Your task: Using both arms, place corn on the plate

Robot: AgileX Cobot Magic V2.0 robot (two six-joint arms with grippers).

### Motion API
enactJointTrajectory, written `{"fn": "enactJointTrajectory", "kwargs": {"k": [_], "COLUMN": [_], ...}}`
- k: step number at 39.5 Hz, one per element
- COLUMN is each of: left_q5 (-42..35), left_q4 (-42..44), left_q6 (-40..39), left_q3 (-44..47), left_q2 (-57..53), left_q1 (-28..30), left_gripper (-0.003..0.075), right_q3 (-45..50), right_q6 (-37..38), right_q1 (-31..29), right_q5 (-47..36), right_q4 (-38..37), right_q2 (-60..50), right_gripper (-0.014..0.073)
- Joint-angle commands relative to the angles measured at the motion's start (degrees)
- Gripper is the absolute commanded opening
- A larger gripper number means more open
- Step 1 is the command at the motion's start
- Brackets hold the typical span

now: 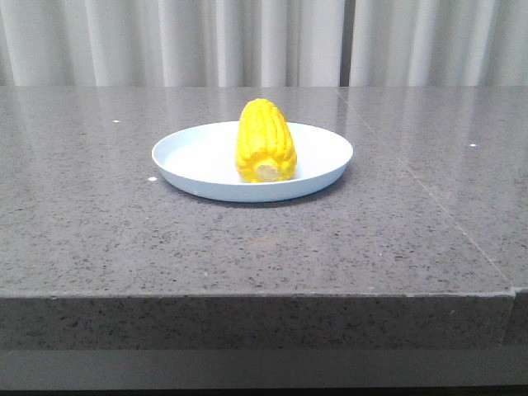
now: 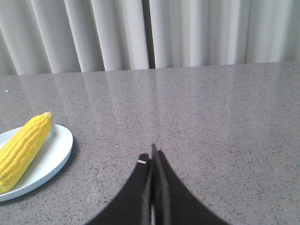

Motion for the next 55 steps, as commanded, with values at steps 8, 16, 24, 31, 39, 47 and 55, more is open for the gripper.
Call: {"fn": "enactJointTrajectory", "kwargs": {"k": [8,16,24,31,39,47,55], "left_q5": [-4.99,-5.10,-5.82,-7.95,-15.28,-22.97,-24.45], "left_q4": [-0.22,1.71,6.61,7.39,7.39,6.77,6.62], "left_q6": [-0.24,-0.24,-0.24,-0.24,-0.24,-0.24,-0.24], "left_q3": [-1.48,-1.28,5.02,12.39,21.98,27.56,27.43], "left_q2": [0.79,0.79,-3.38,-3.14,-3.14,-3.14,-3.14], "left_q1": [0.04,0.04,0.04,0.04,0.04,0.04,0.04], "left_gripper": [-0.0020,-0.0020,-0.0020,-0.0020,-0.0020,-0.0020,-0.0020], "right_q3": [-1.45,-1.45,-1.45,-1.45,-1.45,-1.45,-1.45], "right_q6": [-0.71,-0.71,-0.71,-0.71,-0.71,-0.71,-0.71], "right_q1": [-0.31,-0.31,-0.31,-0.31,-0.31,-0.31,-0.31], "right_q5": [-5.26,-5.26,-5.26,-5.35,-5.30,-5.30,-5.30], "right_q4": [-1.16,-1.16,-1.16,-1.16,-1.16,-1.16,-1.16], "right_q2": [0.53,0.53,0.53,0.53,0.53,0.53,0.53], "right_gripper": [-0.0062,-0.0062,-0.0062,-0.0062,-0.0062,-0.0062,-0.0062]}}
